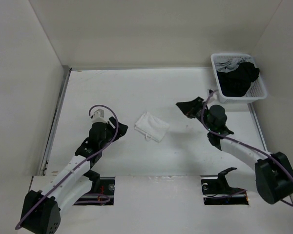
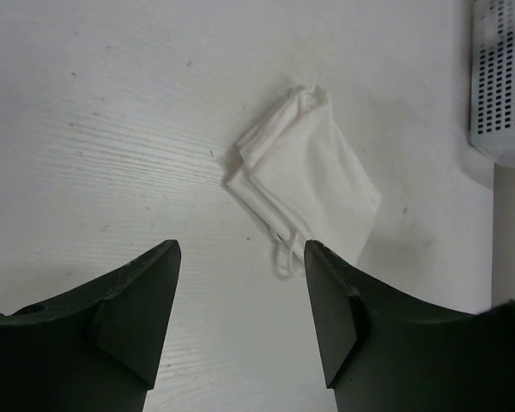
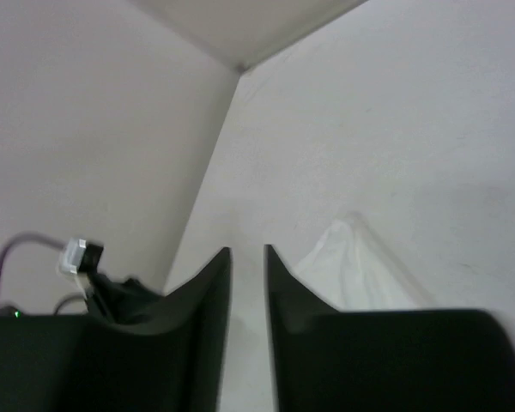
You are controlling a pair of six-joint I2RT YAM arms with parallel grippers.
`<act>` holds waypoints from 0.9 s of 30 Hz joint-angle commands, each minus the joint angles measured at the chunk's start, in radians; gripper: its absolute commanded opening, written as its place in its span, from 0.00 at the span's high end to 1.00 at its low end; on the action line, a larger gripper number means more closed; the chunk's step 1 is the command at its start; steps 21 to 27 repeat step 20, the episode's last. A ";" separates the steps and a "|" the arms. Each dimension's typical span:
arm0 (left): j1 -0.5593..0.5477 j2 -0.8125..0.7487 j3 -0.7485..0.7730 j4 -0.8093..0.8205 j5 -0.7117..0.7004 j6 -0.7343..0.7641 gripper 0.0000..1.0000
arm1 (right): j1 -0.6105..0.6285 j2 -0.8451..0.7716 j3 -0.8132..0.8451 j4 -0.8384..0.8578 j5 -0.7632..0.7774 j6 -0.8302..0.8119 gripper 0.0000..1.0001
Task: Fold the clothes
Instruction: Fold the tank top
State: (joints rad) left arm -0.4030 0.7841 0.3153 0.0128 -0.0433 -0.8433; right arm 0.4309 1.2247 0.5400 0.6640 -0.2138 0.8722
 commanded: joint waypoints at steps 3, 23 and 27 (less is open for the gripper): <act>0.083 -0.008 0.082 -0.068 0.006 0.056 0.41 | -0.143 -0.148 -0.055 -0.232 0.207 -0.070 0.96; 0.191 0.109 0.077 0.047 0.048 0.055 0.43 | -0.182 -0.252 -0.239 -0.153 0.534 -0.033 0.34; 0.191 0.109 0.077 0.047 0.048 0.055 0.43 | -0.182 -0.252 -0.239 -0.153 0.534 -0.033 0.34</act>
